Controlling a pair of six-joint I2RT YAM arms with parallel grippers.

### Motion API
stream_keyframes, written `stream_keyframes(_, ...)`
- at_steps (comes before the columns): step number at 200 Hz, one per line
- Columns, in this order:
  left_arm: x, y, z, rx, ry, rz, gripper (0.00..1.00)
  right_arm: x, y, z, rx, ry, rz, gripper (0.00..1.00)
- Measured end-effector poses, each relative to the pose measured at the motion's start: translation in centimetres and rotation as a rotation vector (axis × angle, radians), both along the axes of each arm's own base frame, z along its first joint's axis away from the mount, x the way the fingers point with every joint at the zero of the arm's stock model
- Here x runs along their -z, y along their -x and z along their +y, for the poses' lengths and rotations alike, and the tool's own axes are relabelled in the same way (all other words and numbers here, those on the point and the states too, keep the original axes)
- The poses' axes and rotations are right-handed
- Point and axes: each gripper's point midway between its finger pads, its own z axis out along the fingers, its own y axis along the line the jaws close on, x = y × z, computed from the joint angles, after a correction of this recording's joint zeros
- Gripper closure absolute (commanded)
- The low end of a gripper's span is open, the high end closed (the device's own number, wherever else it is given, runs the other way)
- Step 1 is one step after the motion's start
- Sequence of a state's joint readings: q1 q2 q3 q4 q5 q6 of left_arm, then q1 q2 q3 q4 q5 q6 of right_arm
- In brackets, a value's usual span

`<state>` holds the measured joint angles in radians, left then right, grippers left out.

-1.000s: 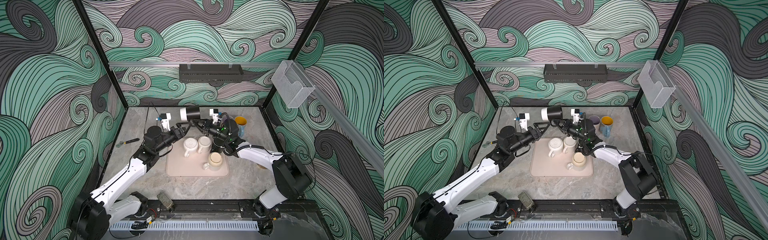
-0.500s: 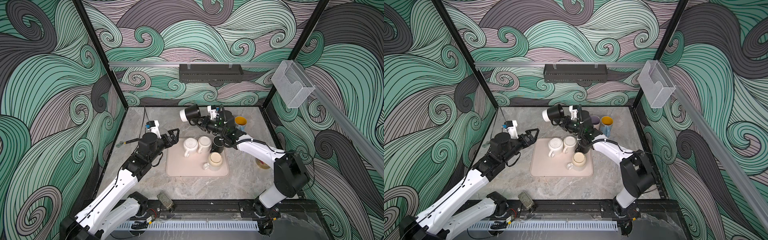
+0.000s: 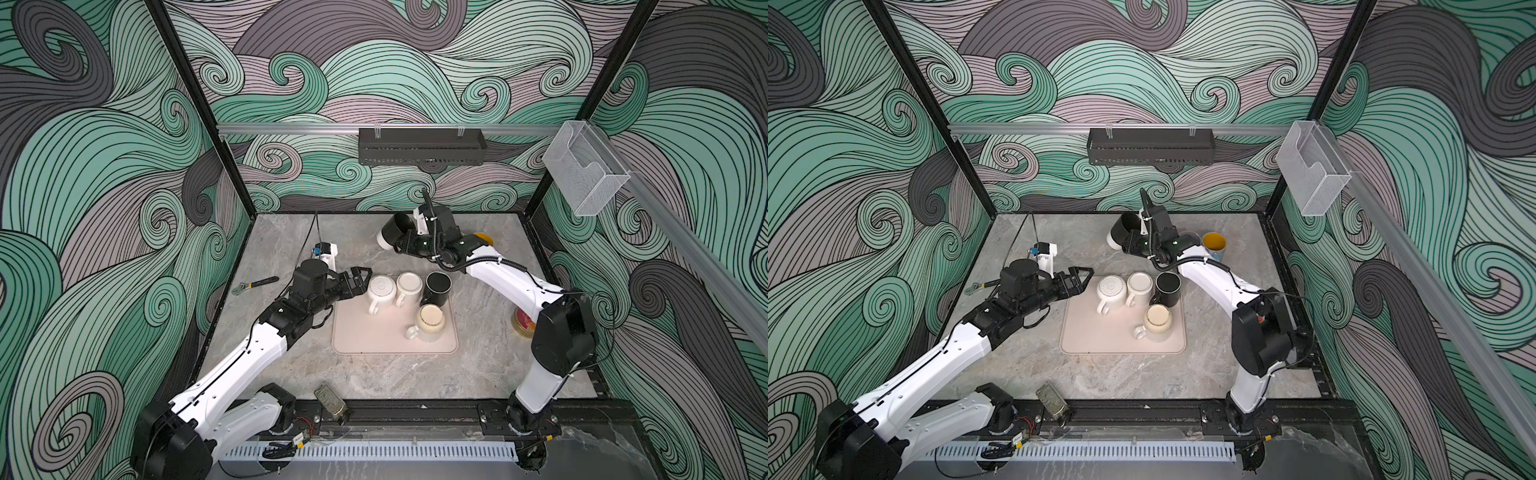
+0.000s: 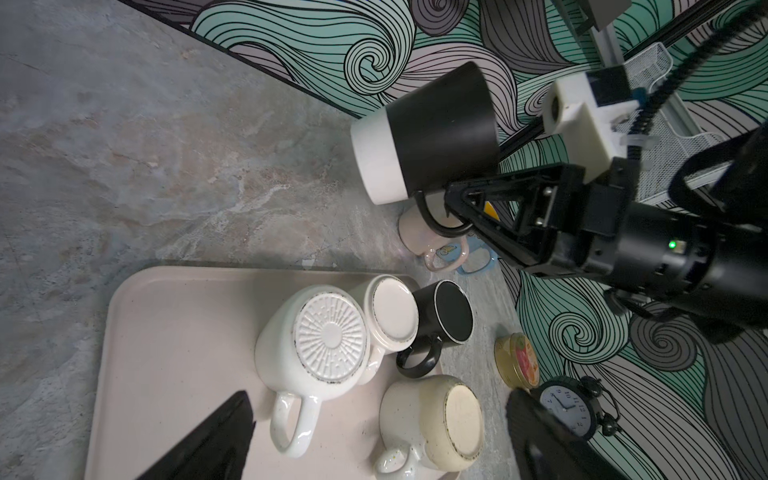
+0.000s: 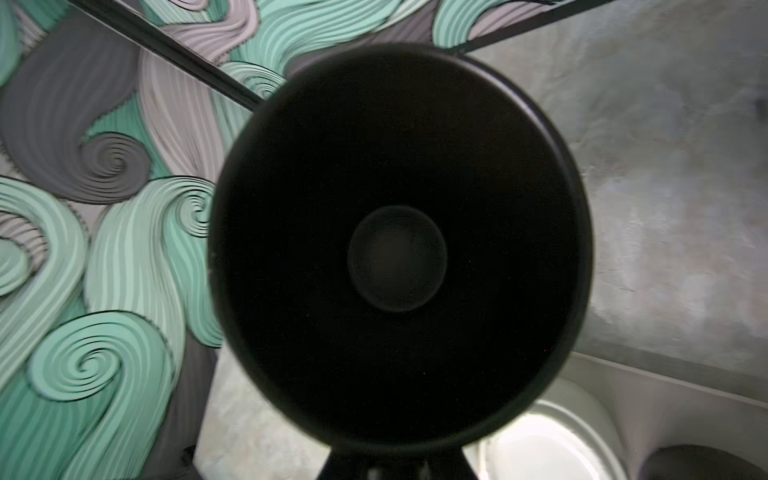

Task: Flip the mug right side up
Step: 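Open the left gripper and withdraw it while the right gripper holds the mug, then lower the black-and-white mug upright beside the pink mug with the right gripper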

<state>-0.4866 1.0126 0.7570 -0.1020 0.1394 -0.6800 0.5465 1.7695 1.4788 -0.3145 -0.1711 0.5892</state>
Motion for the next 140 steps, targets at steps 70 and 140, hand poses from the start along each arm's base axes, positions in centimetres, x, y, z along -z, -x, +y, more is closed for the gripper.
stream_keyframes(70,0.2,0.0,-0.1,0.014,-0.013,-0.002,0.04,5.8,-3.3,-4.8,0.082,0.234,0.047,1.0)
stream_keyframes(140,1.8,-0.4,-0.7,0.031,-0.03,0.038,0.04,7.8,-5.9,-6.8,0.094,0.401,0.022,1.0)
